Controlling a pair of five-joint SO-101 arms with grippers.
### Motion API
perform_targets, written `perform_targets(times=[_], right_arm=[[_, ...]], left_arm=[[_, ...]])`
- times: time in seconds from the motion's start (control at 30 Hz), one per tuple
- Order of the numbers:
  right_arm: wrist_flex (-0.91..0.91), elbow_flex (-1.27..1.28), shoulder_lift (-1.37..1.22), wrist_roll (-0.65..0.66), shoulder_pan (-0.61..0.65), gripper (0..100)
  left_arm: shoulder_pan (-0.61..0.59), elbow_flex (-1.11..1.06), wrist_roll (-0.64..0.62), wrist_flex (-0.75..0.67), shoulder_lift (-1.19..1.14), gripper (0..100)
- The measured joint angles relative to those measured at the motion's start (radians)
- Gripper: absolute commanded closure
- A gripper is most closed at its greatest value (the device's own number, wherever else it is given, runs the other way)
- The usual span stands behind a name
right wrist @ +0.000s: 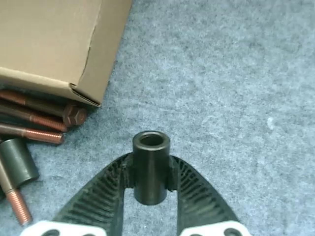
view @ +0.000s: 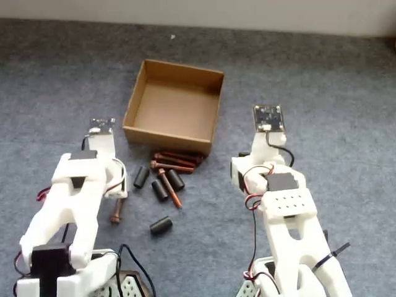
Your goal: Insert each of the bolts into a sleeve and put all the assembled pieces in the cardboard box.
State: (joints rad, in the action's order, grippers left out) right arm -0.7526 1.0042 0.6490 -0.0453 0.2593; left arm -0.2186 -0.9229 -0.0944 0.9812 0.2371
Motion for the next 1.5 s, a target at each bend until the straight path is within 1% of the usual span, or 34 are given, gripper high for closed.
perform_targets(times=[0.1, 0.2, 0.33, 0.47, 0.57, 0.67, 0.73, 0.87, 0.9, 1.07, 1.33, 1.4, 1.5], right_arm=[[0.0, 0.0, 0.0, 0.0, 0.0, 99.3], [0.0, 0.0, 0.0, 0.0, 0.0, 99.3], [0.0, 0.0, 0.0, 0.0, 0.0, 99.3], [0.0, 0.0, 0.0, 0.0, 0.0, 99.3], [0.0, 0.0, 0.0, 0.0, 0.0, 99.3], [0.0, 0.0, 0.0, 0.0, 0.0, 99.3], [0.0, 0.0, 0.0, 0.0, 0.0, 99.3], [0.0, 0.0, 0.0, 0.0, 0.0, 99.3], [0.0, 0.0, 0.0, 0.0, 0.0, 99.3], [0.0, 0.0, 0.0, 0.0, 0.0, 99.3], [0.0, 0.0, 0.0, 0.0, 0.0, 99.3], [0.0, 0.0, 0.0, 0.0, 0.0, 99.3], [0.0, 0.0, 0.0, 0.0, 0.0, 99.3]], left_arm=[[-0.026, -0.025, 0.031, 0.014, 0.074, 82], [-0.025, -0.075, 0.04, 0.02, 0.184, 82], [0.029, -0.146, 0.046, 0.021, 0.31, 82], [0.049, -0.15, 0.046, 0.021, 0.331, 82], [0.057, -0.13, 0.046, 0.021, 0.288, 82], [0.055, -0.075, 0.046, 0.021, 0.19, 83], [0.055, -0.025, 0.046, 0.021, 0.098, 87], [0.055, 0.057, 0.046, 0.021, -0.057, 99], [0.058, 0.074, 0.046, 0.021, -0.081, 100], [0.06, 0.118, 0.046, 0.023, -0.147, 99], [0.06, 0.124, 0.046, 0.029, -0.153, 99], [0.06, 0.144, 0.046, 0.055, -0.155, 99], [0.057, 0.199, 0.046, 0.153, -0.157, 99]])
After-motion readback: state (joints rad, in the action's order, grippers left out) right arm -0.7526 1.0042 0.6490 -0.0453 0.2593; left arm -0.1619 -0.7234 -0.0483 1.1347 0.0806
